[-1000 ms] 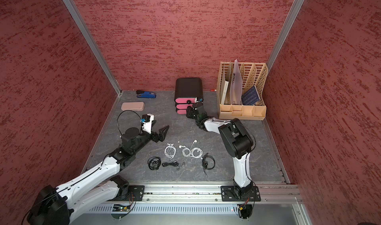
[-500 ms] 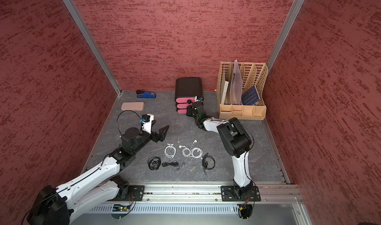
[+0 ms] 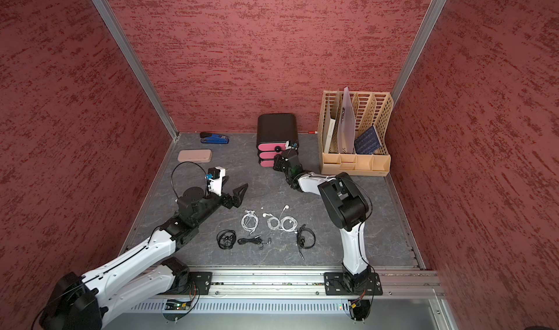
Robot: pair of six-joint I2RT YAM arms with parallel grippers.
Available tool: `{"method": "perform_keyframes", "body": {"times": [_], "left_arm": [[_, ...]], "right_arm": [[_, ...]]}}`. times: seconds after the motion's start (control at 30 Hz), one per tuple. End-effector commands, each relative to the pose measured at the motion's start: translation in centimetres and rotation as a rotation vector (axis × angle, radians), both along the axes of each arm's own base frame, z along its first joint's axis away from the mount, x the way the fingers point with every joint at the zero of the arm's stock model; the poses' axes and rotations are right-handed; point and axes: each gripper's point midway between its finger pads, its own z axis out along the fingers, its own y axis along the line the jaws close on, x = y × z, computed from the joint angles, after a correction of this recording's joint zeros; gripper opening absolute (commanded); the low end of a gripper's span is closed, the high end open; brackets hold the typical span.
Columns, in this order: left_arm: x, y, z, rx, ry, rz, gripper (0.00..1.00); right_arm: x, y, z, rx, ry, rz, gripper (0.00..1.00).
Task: Place the wired earphones into the drawer by color
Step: Open the drawer in the storage box.
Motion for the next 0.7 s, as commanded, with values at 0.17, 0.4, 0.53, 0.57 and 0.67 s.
{"method": "perform_keyframes", "body": {"times": [0.17, 0.4, 0.53, 0.57, 0.67], "left_arm": [[-0.1, 0.2, 0.5, -0.015, -0.019, 0.001, 1.00], [-0.1, 0.3, 0.5, -0.013, -0.020, 0.005, 1.00], [-0.1, 0.3, 0.7, -0.017, -0.023, 0.004, 1.00], [-0.1, 0.3, 0.7, -0.014, -0.023, 0.005, 1.00], [-0.2, 0.3, 0.8, -0.016, -0.026, 0.005, 1.00]], "right_arm": [[-1.6, -0.9, 1.3, -0.010, -0.028, -0.029, 0.27], [-3.3, -0.9, 2.0, -0.014, -0.030, -0.018, 0.27], [-4.5, -1.0, 2.0, -0.027, -0.025, -0.014, 0.27], [-4.8, -1.1, 2.1, -0.028, -0.026, -0.014, 0.27], [-5.7, -1.3, 1.8, -0.031, -0.015, -0.013, 0.27]]}}
